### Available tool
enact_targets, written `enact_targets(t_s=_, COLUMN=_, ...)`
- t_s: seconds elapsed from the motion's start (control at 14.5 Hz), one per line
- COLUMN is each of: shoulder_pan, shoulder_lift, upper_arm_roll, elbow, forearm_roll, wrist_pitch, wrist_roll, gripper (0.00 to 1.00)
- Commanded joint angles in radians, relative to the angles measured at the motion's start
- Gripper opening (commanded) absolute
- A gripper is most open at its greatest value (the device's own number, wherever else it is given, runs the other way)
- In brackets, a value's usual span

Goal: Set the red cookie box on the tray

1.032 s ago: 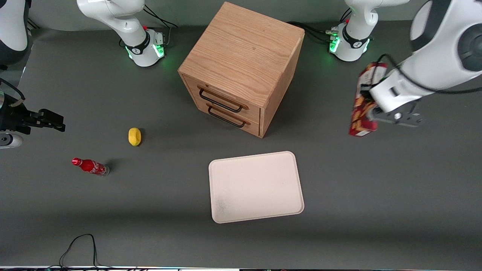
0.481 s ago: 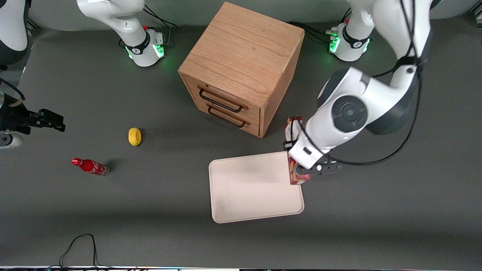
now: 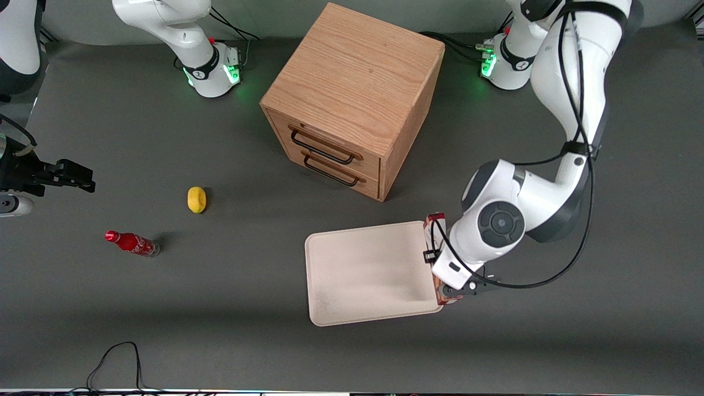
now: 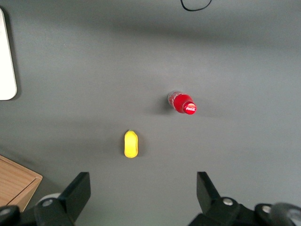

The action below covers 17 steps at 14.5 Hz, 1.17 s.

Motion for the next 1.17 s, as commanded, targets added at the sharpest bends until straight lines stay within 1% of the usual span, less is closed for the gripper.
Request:
enact_targets(t_s=0.0, shoulder_pan=-0.034, shoulder_lift=0.068, upper_arm_roll=0.012, elbow=0.074, forearm_roll=0.018, wrist_pitch=0.002, wrist_roll=-0.011, gripper=0.00)
enact_targets(t_s=0.21, shoulder_pan=-0.054, shoulder_lift=0.091, upper_arm_roll=0.012, elbow=0.064, forearm_roll=0.014, wrist_pitch=0.041, wrist_roll=-0.026, gripper=0.00)
enact_targets(t_s=0.62, shoulder_pan=-0.055, shoulder_lift=0.119, upper_arm_roll=0.014, elbow=0.061, forearm_roll=0.014, wrist_pitch=0.076, wrist_roll=-0.039, gripper=0.00)
enact_targets(t_s=1.1, shoulder_pan=-0.057, shoulder_lift=0.127, upper_arm_roll=0.012, elbow=0.061, forearm_roll=0.011, wrist_pitch=0.076, wrist_roll=-0.051, gripper=0.00)
